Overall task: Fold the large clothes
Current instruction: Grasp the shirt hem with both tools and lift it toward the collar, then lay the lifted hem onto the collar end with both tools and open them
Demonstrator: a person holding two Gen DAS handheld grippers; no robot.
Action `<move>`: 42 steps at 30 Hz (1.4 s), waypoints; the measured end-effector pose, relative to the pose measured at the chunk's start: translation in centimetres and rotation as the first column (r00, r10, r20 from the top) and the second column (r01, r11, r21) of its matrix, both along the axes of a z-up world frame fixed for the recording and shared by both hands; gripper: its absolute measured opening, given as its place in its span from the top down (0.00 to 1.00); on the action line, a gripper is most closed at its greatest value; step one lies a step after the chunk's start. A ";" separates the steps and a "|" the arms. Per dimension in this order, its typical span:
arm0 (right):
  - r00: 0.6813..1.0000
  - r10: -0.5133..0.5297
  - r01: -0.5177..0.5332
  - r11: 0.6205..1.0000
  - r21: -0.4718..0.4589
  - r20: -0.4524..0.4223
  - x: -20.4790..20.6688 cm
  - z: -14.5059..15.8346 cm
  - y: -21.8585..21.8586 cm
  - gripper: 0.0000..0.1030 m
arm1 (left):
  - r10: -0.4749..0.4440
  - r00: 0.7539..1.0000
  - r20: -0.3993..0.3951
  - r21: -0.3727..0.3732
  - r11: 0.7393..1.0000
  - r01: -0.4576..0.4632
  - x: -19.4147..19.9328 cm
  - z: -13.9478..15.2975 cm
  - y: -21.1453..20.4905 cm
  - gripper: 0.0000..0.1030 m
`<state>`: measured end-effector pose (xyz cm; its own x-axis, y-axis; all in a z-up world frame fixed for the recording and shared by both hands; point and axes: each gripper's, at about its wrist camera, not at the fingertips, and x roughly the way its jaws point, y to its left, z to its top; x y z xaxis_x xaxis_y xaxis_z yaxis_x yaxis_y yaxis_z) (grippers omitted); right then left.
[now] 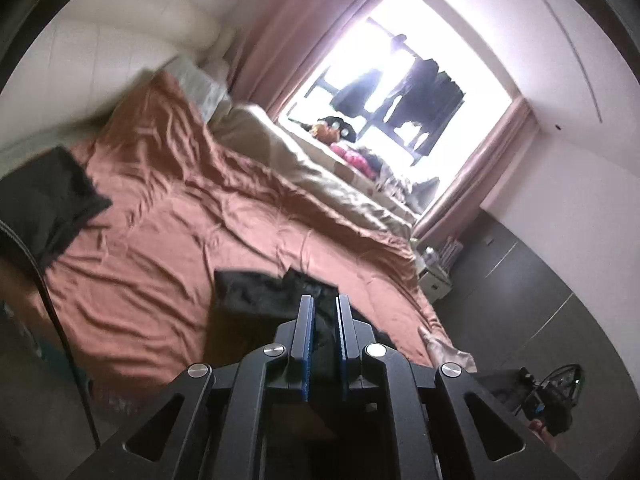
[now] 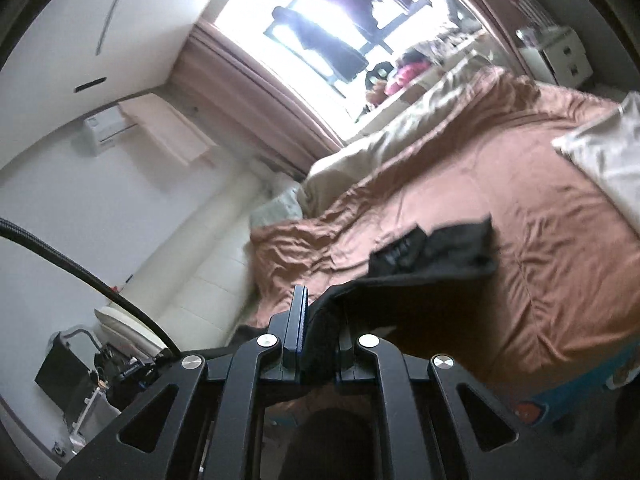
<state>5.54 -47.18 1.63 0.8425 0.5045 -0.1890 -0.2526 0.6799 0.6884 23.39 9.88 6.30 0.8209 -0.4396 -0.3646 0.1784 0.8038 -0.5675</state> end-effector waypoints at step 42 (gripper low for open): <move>0.951 -0.191 0.142 0.968 -0.206 -0.244 26.2 -2.6 5.5 0.80 | 0.095 0.974 -0.207 0.206 0.977 -0.051 32.3 -11.2 -5.0 0.88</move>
